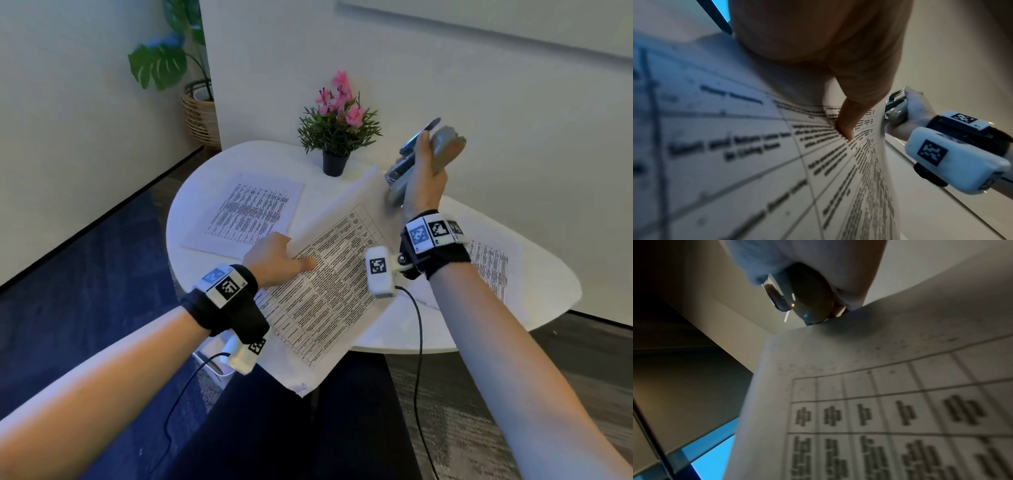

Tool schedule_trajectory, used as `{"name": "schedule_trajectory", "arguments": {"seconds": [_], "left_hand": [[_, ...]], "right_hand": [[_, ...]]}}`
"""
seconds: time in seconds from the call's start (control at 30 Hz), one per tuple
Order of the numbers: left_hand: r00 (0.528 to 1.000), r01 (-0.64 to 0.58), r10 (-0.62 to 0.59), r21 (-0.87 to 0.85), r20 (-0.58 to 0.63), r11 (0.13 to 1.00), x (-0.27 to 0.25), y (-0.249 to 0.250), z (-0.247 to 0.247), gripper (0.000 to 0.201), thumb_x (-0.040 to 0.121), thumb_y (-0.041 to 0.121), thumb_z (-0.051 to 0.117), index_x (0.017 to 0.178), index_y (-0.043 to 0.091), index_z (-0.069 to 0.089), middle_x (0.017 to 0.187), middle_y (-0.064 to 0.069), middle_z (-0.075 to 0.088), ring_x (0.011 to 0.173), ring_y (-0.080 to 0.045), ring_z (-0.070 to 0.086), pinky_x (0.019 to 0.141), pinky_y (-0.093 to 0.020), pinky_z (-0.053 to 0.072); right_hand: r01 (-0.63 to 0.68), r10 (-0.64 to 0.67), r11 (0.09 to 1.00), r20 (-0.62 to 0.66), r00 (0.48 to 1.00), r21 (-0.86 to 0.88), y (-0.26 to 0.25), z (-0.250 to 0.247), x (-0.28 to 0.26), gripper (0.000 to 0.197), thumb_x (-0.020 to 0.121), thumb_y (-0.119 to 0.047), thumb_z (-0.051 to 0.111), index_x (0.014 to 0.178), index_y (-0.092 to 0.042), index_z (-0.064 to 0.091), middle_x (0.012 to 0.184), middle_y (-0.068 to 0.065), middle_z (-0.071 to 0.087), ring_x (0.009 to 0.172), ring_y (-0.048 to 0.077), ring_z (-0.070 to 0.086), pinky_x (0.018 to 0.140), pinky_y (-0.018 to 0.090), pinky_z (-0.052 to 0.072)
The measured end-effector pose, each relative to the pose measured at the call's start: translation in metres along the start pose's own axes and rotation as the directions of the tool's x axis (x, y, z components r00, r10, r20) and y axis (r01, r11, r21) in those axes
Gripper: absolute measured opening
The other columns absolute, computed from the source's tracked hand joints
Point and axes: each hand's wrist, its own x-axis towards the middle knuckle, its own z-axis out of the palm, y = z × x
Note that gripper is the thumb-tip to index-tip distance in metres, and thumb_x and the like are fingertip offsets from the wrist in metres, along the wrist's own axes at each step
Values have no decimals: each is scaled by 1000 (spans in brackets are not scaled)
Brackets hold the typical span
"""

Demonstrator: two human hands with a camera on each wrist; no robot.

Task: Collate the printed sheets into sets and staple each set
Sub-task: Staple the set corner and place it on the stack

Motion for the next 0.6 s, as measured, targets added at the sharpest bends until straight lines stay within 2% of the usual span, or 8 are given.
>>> {"name": "schedule_trajectory", "arguments": {"seconds": [0.13, 0.3, 0.4, 0.53, 0.6], "left_hand": [[1000, -17, 17, 26, 3, 1000, -3, 4, 1, 34, 81, 42, 72, 70, 18, 50, 63, 1, 53, 50, -14, 50, 51, -23, 39], [999, -32, 31, 40, 15, 999, -3, 5, 3, 34, 80, 42, 72, 71, 17, 52, 64, -1, 55, 52, -16, 52, 54, -25, 43], [999, -38, 37, 49, 28, 998, -4, 4, 5, 34, 80, 42, 72, 71, 17, 52, 64, -2, 56, 52, -17, 53, 56, -27, 45], [998, -51, 49, 89, 26, 995, -2, 3, 8, 32, 80, 43, 72, 73, 17, 55, 65, -2, 58, 54, -18, 56, 58, -28, 49], [999, -43, 40, 89, 36, 995, -1, 1, 10, 32, 81, 43, 72, 73, 17, 55, 63, -1, 57, 53, -17, 55, 56, -27, 47]], "right_hand": [[-28, 20, 990, 61, 998, 137, -3, 5, -3, 21, 89, -27, 63, 87, -7, 61, 73, 6, 61, 60, 15, 57, 57, 23, 49], [-69, 61, 992, 78, 995, 110, 1, 10, -5, 25, 86, -31, 65, 82, -7, 61, 67, 6, 61, 60, 18, 56, 65, 30, 48], [-84, 81, 992, 32, 996, 90, 2, 11, -4, 33, 86, -37, 65, 77, -6, 58, 65, 6, 58, 55, 18, 53, 56, 25, 47], [-32, 34, 999, -80, 996, 27, 8, 12, -1, 38, 87, -39, 65, 66, -9, 55, 55, 3, 53, 44, 13, 48, 49, 23, 42], [-45, 45, 999, -75, 996, -2, 11, 12, 0, 39, 88, -38, 64, 65, -8, 53, 54, 3, 51, 39, 11, 46, 45, 20, 40]]}}
